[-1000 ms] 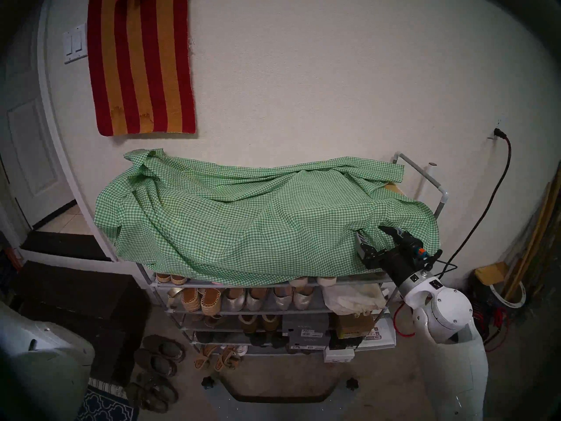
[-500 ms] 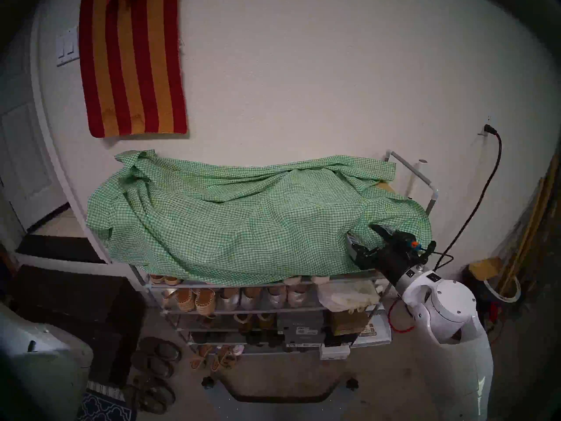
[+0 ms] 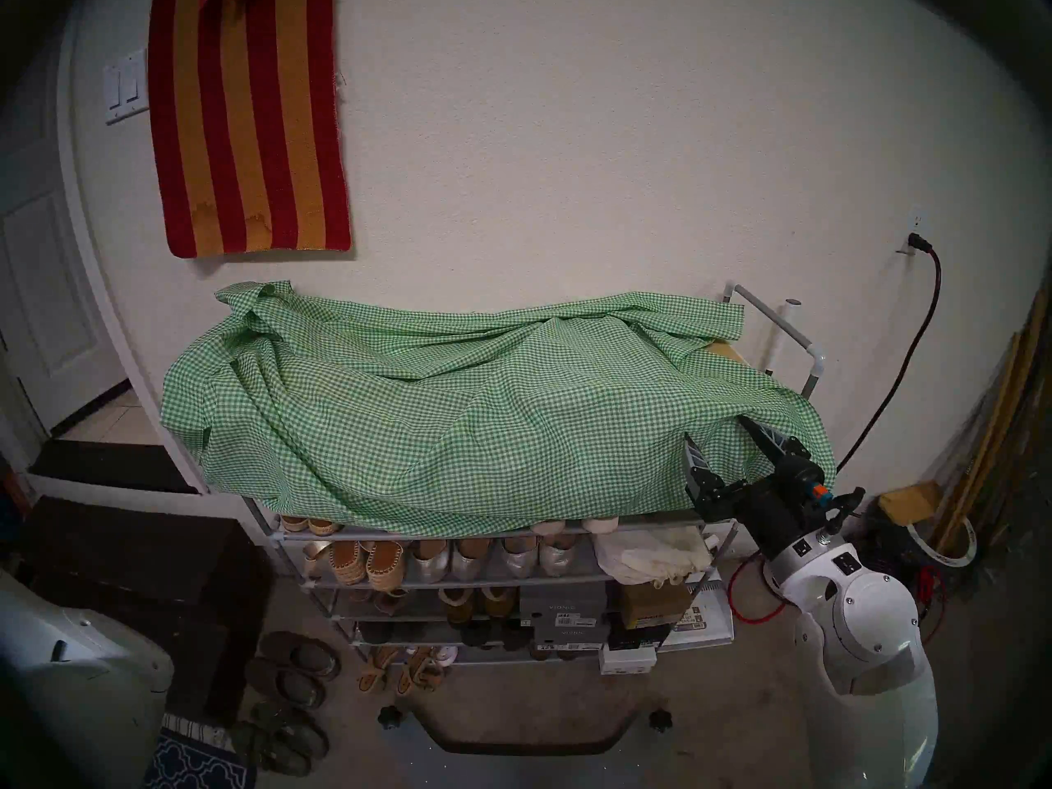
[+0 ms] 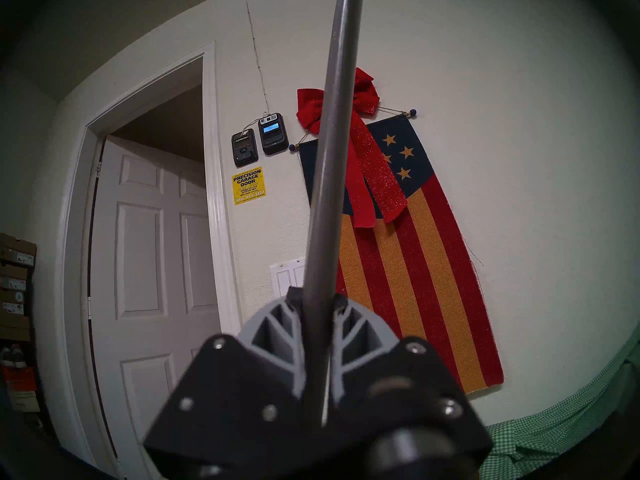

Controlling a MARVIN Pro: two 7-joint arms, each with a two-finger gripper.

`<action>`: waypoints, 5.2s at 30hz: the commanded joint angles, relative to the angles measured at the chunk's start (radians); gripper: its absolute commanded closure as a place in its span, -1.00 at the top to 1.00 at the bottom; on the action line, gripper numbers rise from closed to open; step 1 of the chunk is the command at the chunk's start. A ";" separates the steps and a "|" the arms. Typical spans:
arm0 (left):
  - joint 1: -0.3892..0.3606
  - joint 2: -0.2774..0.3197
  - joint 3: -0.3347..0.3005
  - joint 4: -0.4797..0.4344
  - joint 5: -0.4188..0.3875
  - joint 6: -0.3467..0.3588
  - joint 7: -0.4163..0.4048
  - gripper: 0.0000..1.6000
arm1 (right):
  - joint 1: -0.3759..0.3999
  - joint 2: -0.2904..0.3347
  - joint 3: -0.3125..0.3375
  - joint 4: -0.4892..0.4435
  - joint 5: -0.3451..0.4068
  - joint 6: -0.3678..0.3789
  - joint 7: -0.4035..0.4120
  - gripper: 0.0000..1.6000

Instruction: Lift the object off the cloth, cover the shoe rack with the cloth, put the object back

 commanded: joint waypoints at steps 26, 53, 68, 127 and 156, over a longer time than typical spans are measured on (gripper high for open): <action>0.010 0.007 0.001 -0.002 -0.014 0.002 -0.010 -1.00 | 0.240 0.107 0.054 0.100 -0.014 -0.185 -0.067 1.00; 0.012 0.007 0.001 0.000 -0.019 0.001 0.006 -1.00 | 0.532 0.406 0.108 0.088 0.060 0.033 0.024 1.00; 0.013 0.007 0.001 -0.001 -0.020 0.001 0.003 -1.00 | 0.719 0.517 0.044 0.160 0.179 0.140 0.040 1.00; 0.011 0.009 0.001 0.000 -0.017 0.003 -0.013 -1.00 | 1.356 0.614 -0.610 0.769 0.049 0.663 0.420 1.00; -0.008 0.005 0.001 -0.001 0.009 0.006 -0.035 -1.00 | 1.422 0.556 -0.681 0.970 0.012 0.574 0.526 1.00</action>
